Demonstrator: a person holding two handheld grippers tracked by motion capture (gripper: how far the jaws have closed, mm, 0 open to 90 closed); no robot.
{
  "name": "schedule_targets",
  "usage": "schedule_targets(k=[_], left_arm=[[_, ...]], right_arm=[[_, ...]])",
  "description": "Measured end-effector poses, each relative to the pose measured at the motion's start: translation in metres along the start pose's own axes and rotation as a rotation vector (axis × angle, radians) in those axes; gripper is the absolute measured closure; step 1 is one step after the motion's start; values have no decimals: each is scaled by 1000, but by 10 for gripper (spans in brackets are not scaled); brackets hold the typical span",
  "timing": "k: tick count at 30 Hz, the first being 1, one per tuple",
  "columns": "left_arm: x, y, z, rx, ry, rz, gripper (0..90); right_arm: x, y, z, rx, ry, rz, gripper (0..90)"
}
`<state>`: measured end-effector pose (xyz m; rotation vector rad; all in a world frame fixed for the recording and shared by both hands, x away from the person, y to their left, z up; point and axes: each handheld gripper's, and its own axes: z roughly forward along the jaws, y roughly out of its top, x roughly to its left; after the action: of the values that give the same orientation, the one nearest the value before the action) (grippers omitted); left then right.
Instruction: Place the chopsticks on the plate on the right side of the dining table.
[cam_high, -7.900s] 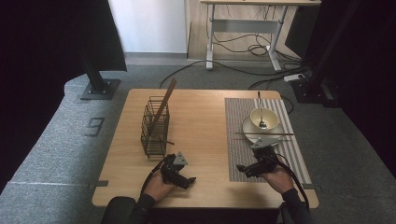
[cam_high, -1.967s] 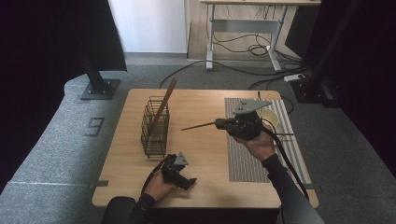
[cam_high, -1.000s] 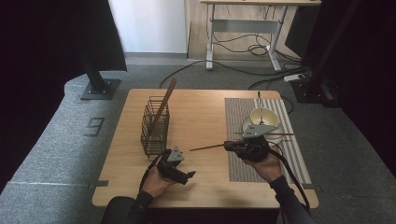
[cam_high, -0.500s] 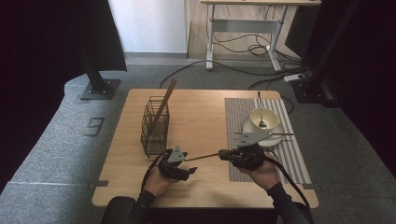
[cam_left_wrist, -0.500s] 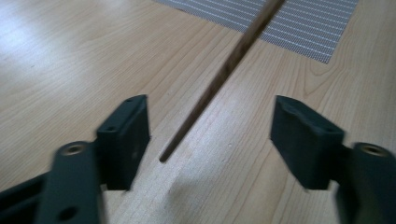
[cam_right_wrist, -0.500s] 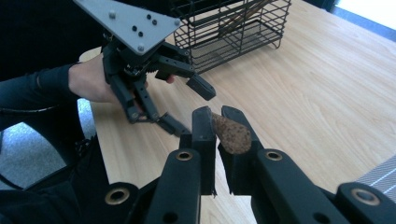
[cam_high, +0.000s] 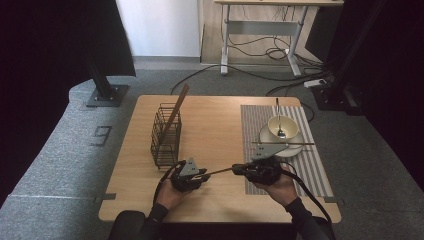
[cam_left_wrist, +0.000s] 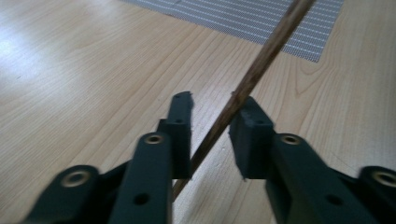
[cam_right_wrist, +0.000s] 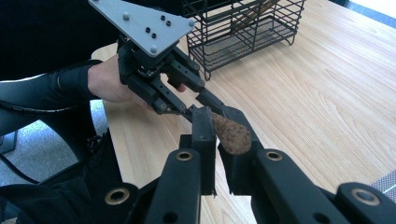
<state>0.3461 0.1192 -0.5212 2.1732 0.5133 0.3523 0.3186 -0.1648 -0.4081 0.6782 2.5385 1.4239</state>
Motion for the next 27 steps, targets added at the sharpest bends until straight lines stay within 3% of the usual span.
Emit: schedule_targets(k=[6, 12, 13, 21, 27], left_arm=[[-3, 0, 0, 4, -2, 62, 767], [-8, 1, 0, 14, -13, 134, 825], [-7, 2, -1, 9, -20, 109, 846], [-8, 2, 2, 41, -46, 117, 857], [-9, 3, 4, 64, -59, 111, 856]], right_arm=[[-7, 1, -1, 6, 10, 18, 826], [-18, 3, 1, 15, -24, 45, 801], [-20, 3, 1, 20, -37, 49, 801], [-26, 3, -1, 12, -67, 68, 711], [-28, 4, -2, 21, -140, 78, 456]])
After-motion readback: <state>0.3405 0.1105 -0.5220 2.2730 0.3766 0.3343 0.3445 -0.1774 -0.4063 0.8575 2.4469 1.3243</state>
